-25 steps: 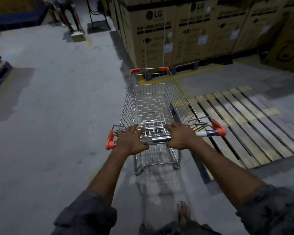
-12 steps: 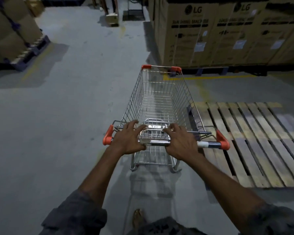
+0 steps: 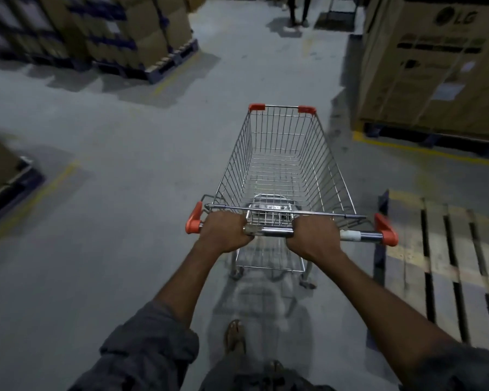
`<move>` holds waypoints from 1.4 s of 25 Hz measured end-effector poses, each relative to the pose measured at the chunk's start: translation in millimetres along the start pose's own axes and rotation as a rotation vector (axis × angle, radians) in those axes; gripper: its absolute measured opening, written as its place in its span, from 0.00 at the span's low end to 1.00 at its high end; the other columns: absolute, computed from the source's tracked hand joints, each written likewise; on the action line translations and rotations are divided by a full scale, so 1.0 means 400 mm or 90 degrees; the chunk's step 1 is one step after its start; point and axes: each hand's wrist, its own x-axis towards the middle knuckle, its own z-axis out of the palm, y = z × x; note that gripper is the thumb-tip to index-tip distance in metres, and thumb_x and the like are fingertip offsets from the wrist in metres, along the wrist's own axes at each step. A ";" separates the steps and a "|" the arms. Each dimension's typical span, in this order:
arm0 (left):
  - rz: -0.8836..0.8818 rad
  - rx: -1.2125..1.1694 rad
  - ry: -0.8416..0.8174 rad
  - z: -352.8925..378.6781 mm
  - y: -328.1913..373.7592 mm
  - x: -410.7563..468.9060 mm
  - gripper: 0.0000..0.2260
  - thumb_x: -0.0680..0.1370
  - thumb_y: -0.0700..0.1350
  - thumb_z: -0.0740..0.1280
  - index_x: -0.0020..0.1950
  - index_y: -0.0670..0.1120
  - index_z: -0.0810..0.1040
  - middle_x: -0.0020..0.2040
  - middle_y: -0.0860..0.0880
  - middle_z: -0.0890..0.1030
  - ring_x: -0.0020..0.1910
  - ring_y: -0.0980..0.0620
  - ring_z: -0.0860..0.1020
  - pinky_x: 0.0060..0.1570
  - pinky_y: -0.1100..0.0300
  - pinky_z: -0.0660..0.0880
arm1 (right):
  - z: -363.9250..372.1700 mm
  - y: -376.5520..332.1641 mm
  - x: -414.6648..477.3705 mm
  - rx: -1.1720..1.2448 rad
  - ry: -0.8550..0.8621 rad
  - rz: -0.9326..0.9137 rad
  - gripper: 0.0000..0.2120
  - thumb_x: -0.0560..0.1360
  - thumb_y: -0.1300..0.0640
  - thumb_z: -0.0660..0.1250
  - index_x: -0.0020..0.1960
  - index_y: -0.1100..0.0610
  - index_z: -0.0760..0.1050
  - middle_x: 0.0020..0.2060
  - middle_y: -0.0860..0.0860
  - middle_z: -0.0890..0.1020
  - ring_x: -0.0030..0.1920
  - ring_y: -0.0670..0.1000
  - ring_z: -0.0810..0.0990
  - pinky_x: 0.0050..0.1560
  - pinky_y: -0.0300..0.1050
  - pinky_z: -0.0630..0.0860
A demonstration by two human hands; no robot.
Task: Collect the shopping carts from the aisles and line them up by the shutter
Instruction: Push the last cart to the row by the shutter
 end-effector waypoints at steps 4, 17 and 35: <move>-0.097 0.025 -0.005 0.018 0.002 -0.115 0.20 0.77 0.65 0.63 0.47 0.49 0.82 0.42 0.48 0.84 0.44 0.46 0.83 0.43 0.55 0.76 | 0.007 -0.059 -0.042 -0.019 0.021 -0.049 0.12 0.67 0.46 0.66 0.45 0.53 0.80 0.39 0.51 0.84 0.41 0.57 0.84 0.40 0.45 0.73; -0.231 0.060 0.030 0.046 -0.173 -0.475 0.14 0.77 0.57 0.64 0.54 0.51 0.83 0.42 0.49 0.84 0.41 0.46 0.84 0.38 0.57 0.71 | 0.006 -0.380 -0.177 -0.015 0.041 -0.183 0.10 0.69 0.47 0.66 0.44 0.52 0.79 0.33 0.49 0.82 0.32 0.55 0.78 0.35 0.44 0.70; -0.283 -0.032 0.022 0.095 -0.546 -0.917 0.18 0.76 0.63 0.63 0.46 0.50 0.82 0.41 0.50 0.83 0.44 0.47 0.83 0.40 0.58 0.67 | 0.022 -0.911 -0.373 -0.005 0.032 -0.225 0.10 0.69 0.46 0.66 0.45 0.51 0.79 0.32 0.48 0.81 0.34 0.55 0.80 0.39 0.46 0.79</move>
